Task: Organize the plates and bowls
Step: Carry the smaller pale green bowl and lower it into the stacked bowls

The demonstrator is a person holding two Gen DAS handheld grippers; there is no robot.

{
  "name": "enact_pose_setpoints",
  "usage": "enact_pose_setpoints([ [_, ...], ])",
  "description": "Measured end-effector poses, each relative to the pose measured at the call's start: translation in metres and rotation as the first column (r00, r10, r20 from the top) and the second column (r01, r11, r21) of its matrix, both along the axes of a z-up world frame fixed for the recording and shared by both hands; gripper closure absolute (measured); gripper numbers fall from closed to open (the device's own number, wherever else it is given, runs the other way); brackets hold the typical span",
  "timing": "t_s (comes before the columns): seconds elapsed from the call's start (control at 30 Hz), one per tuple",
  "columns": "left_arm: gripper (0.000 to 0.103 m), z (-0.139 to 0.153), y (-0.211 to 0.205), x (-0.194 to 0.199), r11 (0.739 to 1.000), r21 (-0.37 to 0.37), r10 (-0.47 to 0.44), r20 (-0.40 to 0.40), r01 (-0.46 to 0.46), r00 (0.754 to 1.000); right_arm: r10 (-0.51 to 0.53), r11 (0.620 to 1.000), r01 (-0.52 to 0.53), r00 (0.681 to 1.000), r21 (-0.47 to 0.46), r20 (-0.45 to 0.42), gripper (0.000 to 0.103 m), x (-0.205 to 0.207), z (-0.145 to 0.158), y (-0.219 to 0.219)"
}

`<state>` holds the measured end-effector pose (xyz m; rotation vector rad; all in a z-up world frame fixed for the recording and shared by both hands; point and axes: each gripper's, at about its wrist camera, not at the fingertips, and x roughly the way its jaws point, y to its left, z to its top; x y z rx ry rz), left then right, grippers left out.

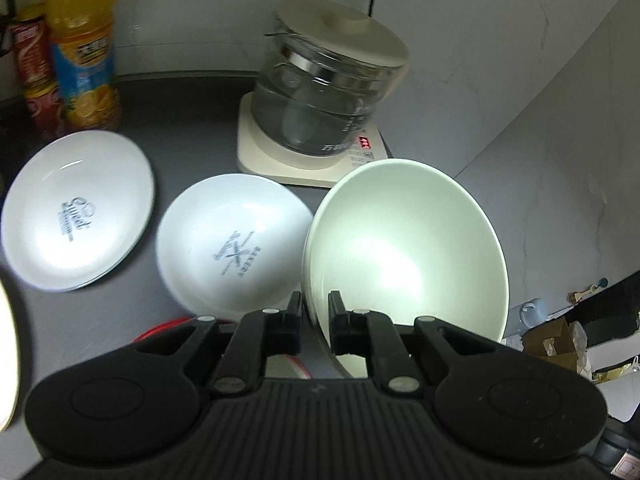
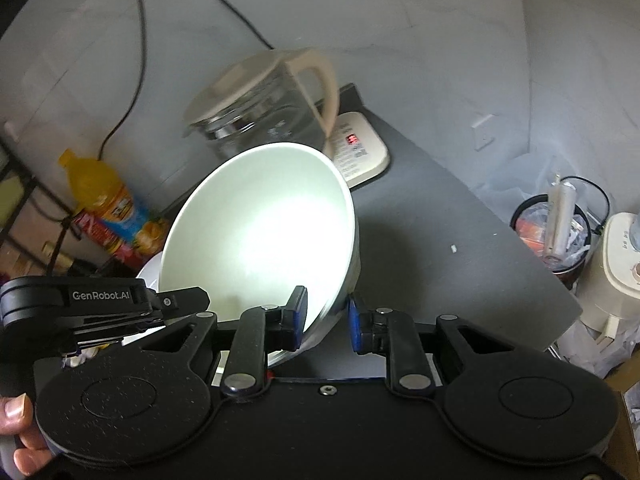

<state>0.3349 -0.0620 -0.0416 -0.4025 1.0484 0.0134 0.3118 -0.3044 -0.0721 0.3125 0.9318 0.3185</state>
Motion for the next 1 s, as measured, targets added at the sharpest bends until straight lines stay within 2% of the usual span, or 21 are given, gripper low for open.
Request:
enact_pose_setpoints([
  [0.47,0.092,0.005,0.032,-0.05,0.995,0.0,0.097,-0.022,-0.097,0.995,0.162,0.987,-0.162,0.987,-0.022,0.001,0.081,-0.029,0.004,0.031],
  [1.0,0.092,-0.003,0.05,-0.099,0.976,0.015,0.219,-0.075,-0.218,0.973,0.328,0.944,-0.329,0.944,-0.034,-0.027,0.08,-0.053,-0.001,0.055],
])
